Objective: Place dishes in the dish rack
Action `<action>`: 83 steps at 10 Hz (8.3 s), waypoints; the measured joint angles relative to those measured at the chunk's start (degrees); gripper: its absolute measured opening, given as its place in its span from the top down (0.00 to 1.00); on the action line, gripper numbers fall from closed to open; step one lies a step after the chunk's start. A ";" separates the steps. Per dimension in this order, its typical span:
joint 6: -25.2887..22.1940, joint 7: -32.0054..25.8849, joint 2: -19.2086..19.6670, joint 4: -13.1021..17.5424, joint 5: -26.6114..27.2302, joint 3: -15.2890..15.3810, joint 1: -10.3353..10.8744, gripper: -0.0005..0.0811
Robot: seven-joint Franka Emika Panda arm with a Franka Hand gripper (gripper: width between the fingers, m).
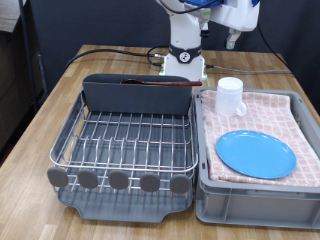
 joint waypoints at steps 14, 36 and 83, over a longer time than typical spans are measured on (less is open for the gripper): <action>28.04 -28.73 24.83 6.30 26.71 -2.62 4.53 0.01; 37.52 -69.12 30.08 0.70 76.76 3.68 4.41 0.01; 30.16 -29.54 24.32 0.51 24.95 -10.36 8.14 0.96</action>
